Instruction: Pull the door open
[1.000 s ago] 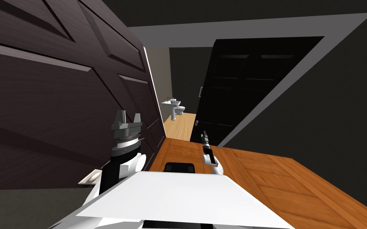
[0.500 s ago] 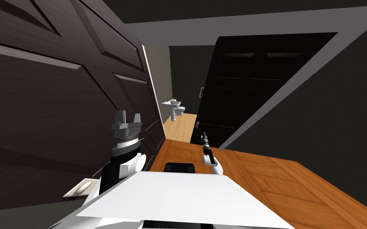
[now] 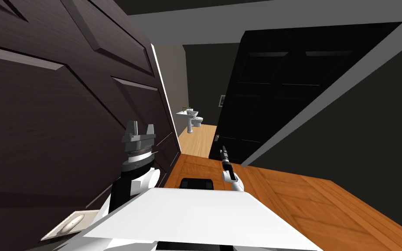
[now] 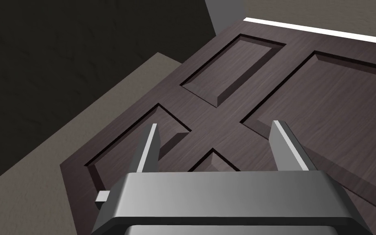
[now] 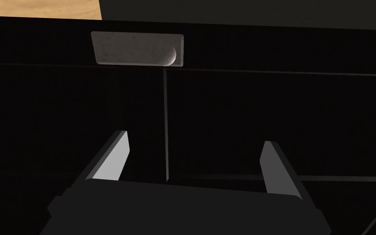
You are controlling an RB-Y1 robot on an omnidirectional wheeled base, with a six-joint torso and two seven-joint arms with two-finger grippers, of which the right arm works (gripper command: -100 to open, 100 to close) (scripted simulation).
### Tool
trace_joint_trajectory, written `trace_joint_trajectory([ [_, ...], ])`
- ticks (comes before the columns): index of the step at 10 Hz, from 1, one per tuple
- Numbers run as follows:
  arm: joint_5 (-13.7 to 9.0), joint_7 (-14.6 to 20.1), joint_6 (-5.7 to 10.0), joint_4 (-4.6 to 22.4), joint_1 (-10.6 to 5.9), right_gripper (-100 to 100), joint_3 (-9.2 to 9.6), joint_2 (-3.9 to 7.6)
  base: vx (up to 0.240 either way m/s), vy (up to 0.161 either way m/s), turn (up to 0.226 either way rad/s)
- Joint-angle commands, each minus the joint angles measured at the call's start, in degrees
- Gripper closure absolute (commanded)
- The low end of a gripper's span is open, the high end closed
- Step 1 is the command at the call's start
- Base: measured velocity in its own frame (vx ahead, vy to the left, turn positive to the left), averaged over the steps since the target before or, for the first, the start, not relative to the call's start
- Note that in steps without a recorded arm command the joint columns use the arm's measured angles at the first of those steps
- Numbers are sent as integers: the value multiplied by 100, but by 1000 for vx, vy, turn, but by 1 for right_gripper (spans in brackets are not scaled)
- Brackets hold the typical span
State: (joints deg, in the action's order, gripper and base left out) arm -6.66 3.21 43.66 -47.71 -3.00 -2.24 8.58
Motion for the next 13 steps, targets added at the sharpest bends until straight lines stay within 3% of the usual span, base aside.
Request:
trace_joint_trajectory([
  [1, -14, 14, 39, 200, -70, -100, -8, 16, 92, -15, 7],
  [4, -34, 31, 105, 513, -183, -100, -21, 33, 100, -3, 6],
  [8, -75, 64, 237, 1143, -410, -100, -46, 65, 152, 0, 9],
  [9, -69, 69, 269, 1130, -404, -100, -42, 68, 73, -4, 4],
  [13, -168, 316, 404, 1268, -284, -100, -166, 375, 200, 44, 117],
])
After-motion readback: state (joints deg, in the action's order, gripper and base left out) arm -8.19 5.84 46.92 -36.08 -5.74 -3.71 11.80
